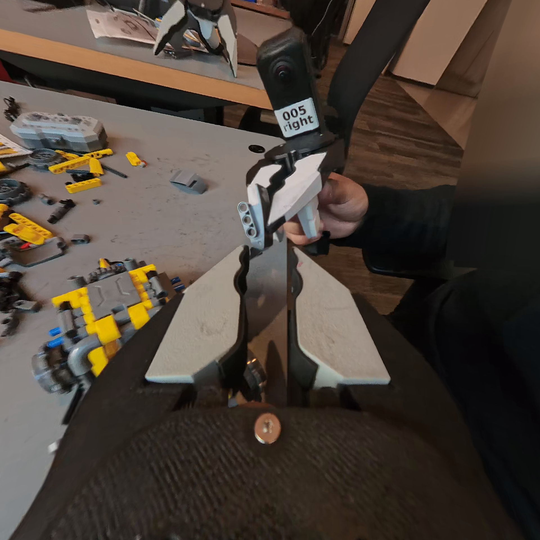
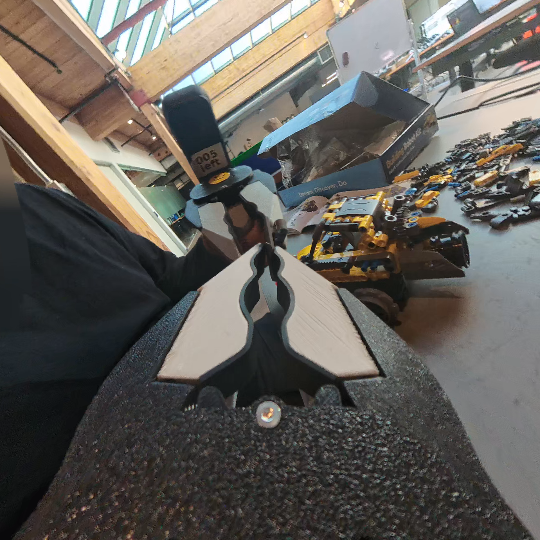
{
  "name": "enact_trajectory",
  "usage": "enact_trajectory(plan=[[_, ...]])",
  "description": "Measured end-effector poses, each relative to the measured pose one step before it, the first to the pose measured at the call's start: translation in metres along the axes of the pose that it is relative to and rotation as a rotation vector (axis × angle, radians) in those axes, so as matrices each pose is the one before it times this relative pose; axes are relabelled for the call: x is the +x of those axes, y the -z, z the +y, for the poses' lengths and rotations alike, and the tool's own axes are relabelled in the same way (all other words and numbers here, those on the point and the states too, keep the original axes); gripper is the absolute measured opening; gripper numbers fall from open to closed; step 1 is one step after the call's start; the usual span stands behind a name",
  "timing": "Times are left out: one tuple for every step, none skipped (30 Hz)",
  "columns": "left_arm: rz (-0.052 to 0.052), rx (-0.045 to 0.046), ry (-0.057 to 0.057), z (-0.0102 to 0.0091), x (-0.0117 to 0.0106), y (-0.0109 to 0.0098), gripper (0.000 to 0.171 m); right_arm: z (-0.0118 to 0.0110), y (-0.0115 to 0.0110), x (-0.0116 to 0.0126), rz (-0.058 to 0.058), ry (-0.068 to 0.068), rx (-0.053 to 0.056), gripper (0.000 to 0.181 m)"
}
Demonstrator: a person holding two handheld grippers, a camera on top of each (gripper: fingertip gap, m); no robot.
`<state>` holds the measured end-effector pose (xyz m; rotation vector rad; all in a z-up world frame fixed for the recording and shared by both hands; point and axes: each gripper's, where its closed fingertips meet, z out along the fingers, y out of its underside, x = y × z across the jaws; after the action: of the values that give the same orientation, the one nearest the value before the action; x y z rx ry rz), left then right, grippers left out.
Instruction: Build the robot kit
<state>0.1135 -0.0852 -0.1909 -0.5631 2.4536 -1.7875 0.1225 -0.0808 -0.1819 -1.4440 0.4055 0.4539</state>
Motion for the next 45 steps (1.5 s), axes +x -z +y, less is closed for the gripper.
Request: enact_trajectory(plan=[[-0.0376,-0.00421,-0.021,-0.00329,-0.00604,0.00727,0.026,-0.0003,0.00215,0.00556,0.023,-0.0408,0.0052,0.0],[-0.0493,-0.00738,-0.0168,-0.0028,-0.00912,0.00794,0.031,-0.00031,0.00213,0.00589,0.0221,-0.0459,0.0076,0.0],[-0.0468,-0.00701,-0.0123,-0.00214,-0.00986,0.00778,0.035,0.00007,0.0017,0.00422,0.0093,-0.051,0.0085,0.0],[-0.0379,-0.00644,-0.0036,-0.00136,-0.00891,0.00681,0.037,-0.00024,0.00103,0.00172,-0.0083,-0.0495,0.0095,0.0],[-0.0176,-0.00589,0.004,-0.00084,-0.00512,0.00482,0.041,-0.00085,0.00067,-0.00132,-0.0233,-0.0298,0.0147,0.0],[0.0086,-0.00332,0.0061,-0.00054,0.00025,0.00224,0.043,-0.00127,0.00037,-0.00409,-0.034,-0.0043,0.0175,0.0],[0.0182,0.00098,0.005,-0.00027,0.00344,-0.00017,0.042,-0.00069,-0.00032,-0.00443,-0.0308,0.0072,0.0126,0.0],[0.0247,0.0037,0.0013,0.0005,0.00585,-0.00269,0.039,0.00037,-0.00105,-0.00417,-0.0269,0.0031,0.0032,0.0],[0.0347,-0.00481,0.0007,0.00265,0.00774,-0.00471,0.035,0.0013,-0.00202,-0.00493,-0.032,-0.0034,-0.0058,0.001],[0.034,-0.01007,0.0075,0.00362,0.00712,-0.00596,0.033,0.00187,-0.0026,-0.00511,-0.0316,-0.0051,-0.0098,0.001],[0.033,-0.00303,0.0158,0.00284,0.00606,-0.00626,0.034,0.00183,-0.00293,-0.00274,-0.0132,0.0016,-0.0081,0.001],[0.037,0.00551,0.0194,0.00151,0.00576,-0.00569,0.033,0.00213,-0.00284,-0.00083,0.0013,0.0098,-0.0088,0.001],[0.0319,0.00761,0.0198,0.00111,0.00423,-0.00499,0.031,0.00201,-0.00259,-0.00129,-0.0021,0.0102,-0.008,0.001],[0.0204,0.00119,0.0136,0.00192,0.00216,-0.00411,0.025,0.00123,-0.00214,-0.00214,-0.0084,0.005,-0.0031,0.001],[0.0099,-0.004,0.0013,0.00234,0.00082,-0.00296,0.015,0.00045,-0.0014,-0.0017,-0.0062,0.002,0.0018,0.0],[0.0078,0.00382,-0.0085,0.00095,0.00134,-0.00155,0.011,0.0003,-0.00046,0.00083,0.0092,0.0042,0.0023,0.001],[0.0045,0.00797,-0.0115,-0.00024,0.00158,-0.00053,0.009,-0.00015,0.00028,0.0005,0.005,0.0059,0.0054,0.001],[0.0016,0.00411,-0.0146,-0.00024,0.00166,-0.00035,0.007,-0.00028,0.00057,0.00068,0.0039,-0.0024,0.0075,0.003],[-0.0021,0.00054,-0.0154,0.00005,0.0013,-0.00042,0.005,-0.00016,0.00045,0.00174,0.0072,-0.0094,0.0087,0.006],[-0.0112,0.00132,-0.0156,0.00003,0.00007,-0.00037,0.003,-0.00099,0.00051,0.00101,0.0006,-0.0107,0.0145,0.007],[-0.0071,0.00034,-0.0148,0.00026,0.00002,-0.00019,0.003,0.00007,0.00015,-0.00014,-0.0083,-0.011,0.0071,0.007],[0.0031,0.00077,-0.0074,0.0004,0.00095,-0.00003,0.003,0.00058,-0.0001,-0.00098,-0.0123,-0.0094,0.0042,0.006],[0.0082,0.00587,0.0019,-0.00021,0.0009,0.00027,0.003,0.00015,-0.00035,-0.00136,-0.0133,-0.0095,0.0052,0.005],[0.0139,0.01035,0.0093,-0.00069,0.00139,0.00025,0.003,0.00009,-0.00064,-0.00163,-0.0159,-0.0136,0.0049,0.005],[0.0175,0.01236,0.0123,-0.00085,0.00165,0.0002,0.003,0.00004,-0.00038,-0.00111,-0.0149,-0.0181,0.004,0.005],[0.02,0.00913,0.0137,-0.00039,0.0016,0.00023,0.003,0.0003,-0.00032,-0.00077,-0.0147,-0.0197,0.0024,0.006],[0.0204,0.00353,0.0144,0.00025,0.00164,0.00005,0.003,0.00062,-0.00009,-0.00066,-0.0141,-0.019,0.0016,0.006],[0.0172,0.0047,0.0096,0.00006,0.0012,0.0004,0.003,0.00045,-0.00001,-0.00055,-0.0126,-0.0157,0.0044,0.006],[0.0123,0.00293,0.0081,0.00041,0.00061,0.00044,0.003,0.00049,-0.00016,-0.00002,-0.0059,-0.0122,0.0035,0.006],[0.0099,0.00169,0.0083,0.00049,0.00047,0.00008,0.003,0.00066,-0.00003,0.00007,-0.0014,-0.0037,0.0021,0.005],[0.0137,0.00356,0.0066,0.00023,0.00118,0.00012,0.003,0.00074,-0.00012,-0.00053,-0.0032,0.0011,-0.0009,0.005],[0.0165,0.00335,0.0065,0.00015,0.00159,0.00019,0.003,0.00088,-0.00015,-0.00079,-0.0056,-0.0026,-0.0038,0.006],[0.0124,0.00082,0.0061,0.00026,0.00085,0.00041,0.003,0.00062,-0.00017,-0.0002,-0.0028,-0.006,-0.0032,0.006],[0.0043,-0.00244,0.0005,0.00071,-0.00001,0.00031,0.003,0.00062,-0.00001,0.00061,0.0011,-0.0047,-0.003,0.006],[-0.003,-0.0064,-0.0056,0.00133,-0.00072,-0.00004,0.003,0.00063,0.00015,0.00123,0.0036,-0.0032,-0.0029,0.006],[-0.006,-0.00803,-0.0059,0.0014,-0.0009,0.00003,0.003,0.00059,0.00033,0.00144,0.0056,0.0022,-0.0012,0.006],[-0.0047,-0.00756,-0.0063,0.00125,-0.0005,-0.00016,0.003,0.00051,0.00034,0.00198,0.0096,0.0033,-0.0002,0.008],[0.0009,-0.0072,-0.0083,0.00099,0.00064,-0.00027,0.003,0.00103,-0.00022,0.0016,0.0077,0.001,-0.0044,0.013],[0.0045,-0.00735,-0.0099,0.00087,0.00149,-0.00038,0.003,0.00157,-0.00075,-0.0004,-0.0042,-0.002,-0.0079,0.015],[0.001,-0.00399,-0.0101,0.00046,0.00117,-0.00052,0.003,0.00087,-0.00086,-0.00095,-0.0057,-0.0005,-0.0044,0.016],[-0.0031,-0.0037,-0.0068,0.00029,0.00033,-0.00047,0.003,0.00004,-0.00051,-0.00079,0.0008,0.0092,-0.0004,0.015],[-0.005,-0.00492,-0.0023,0.00055,-0.00037,-0.00049,0.003,-0.00016,-0.00014,0.00002,0.0109,0.0207,-0.0005,0.014],[-0.0065,-0.00523,-0.0001,0.00077,-0.0011,-0.00039,0.003,-0.00011,0.00026,0.0007,0.0151,0.0187,-0.0036,0.013],[-0.0076,-0.00403,0.0013,0.00071,-0.00141,0.00008,0.003,-0.00018,0.00061,0.00071,0.0136,0.0135,-0.0043,0.011],[-0.0076,-0.0039,0.0035,0.00067,-0.00147,0.00015,0.004,-0.00064,0.00084,-0.00165,-0.003,0.0118,0.0009,0.005]])
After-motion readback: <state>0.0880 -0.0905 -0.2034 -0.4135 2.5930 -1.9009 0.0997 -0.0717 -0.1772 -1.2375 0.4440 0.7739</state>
